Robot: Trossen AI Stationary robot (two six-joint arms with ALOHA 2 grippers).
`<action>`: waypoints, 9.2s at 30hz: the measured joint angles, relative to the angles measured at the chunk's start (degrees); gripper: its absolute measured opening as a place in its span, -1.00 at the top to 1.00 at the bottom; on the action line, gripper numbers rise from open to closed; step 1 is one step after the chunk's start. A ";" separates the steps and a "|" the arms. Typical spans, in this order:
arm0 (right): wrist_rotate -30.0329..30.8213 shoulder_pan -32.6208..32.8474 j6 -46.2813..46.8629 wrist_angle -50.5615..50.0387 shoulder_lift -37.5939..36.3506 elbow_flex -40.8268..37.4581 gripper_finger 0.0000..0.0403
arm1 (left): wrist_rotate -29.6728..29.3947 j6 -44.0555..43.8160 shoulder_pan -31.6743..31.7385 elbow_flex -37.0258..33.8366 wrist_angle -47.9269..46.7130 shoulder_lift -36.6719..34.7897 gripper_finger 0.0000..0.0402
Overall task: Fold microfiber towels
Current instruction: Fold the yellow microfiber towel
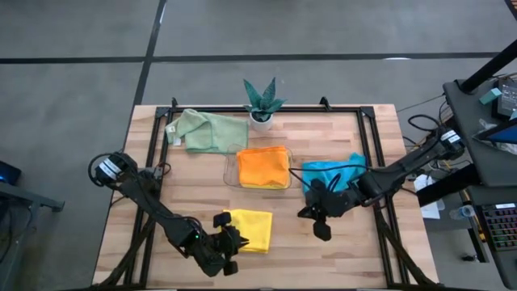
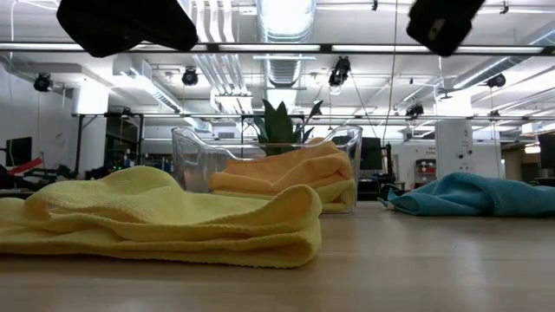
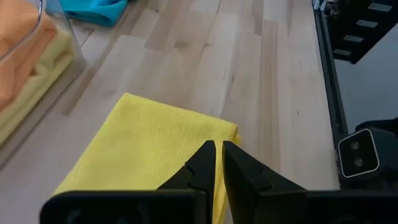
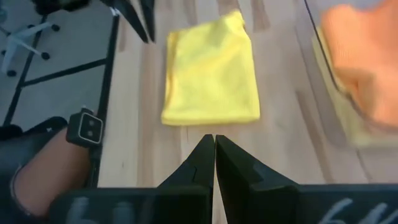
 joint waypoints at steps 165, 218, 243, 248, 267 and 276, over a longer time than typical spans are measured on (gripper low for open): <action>18.52 1.11 -9.07 0.01 30.21 6.90 0.15 | 14.82 -40.38 3.04 -18.49 28.49 3.98 0.21; 19.44 1.09 -3.83 1.32 30.21 6.88 0.15 | 36.50 -46.95 1.73 -18.62 33.31 2.36 0.10; 15.52 -0.46 -17.27 39.17 31.57 1.54 0.26 | 7.97 -14.06 4.50 -18.68 29.91 -1.57 0.63; 13.67 -1.59 -19.07 42.52 35.54 1.59 0.27 | 8.00 -14.86 4.55 -18.59 30.54 2.05 0.88; 13.65 -2.30 -18.49 28.67 38.78 2.09 0.94 | 19.75 -22.66 4.46 -18.84 20.91 3.66 0.97; 13.97 -2.16 -19.71 26.21 35.80 2.13 0.94 | 21.95 -22.45 4.28 -19.29 19.99 -0.72 0.97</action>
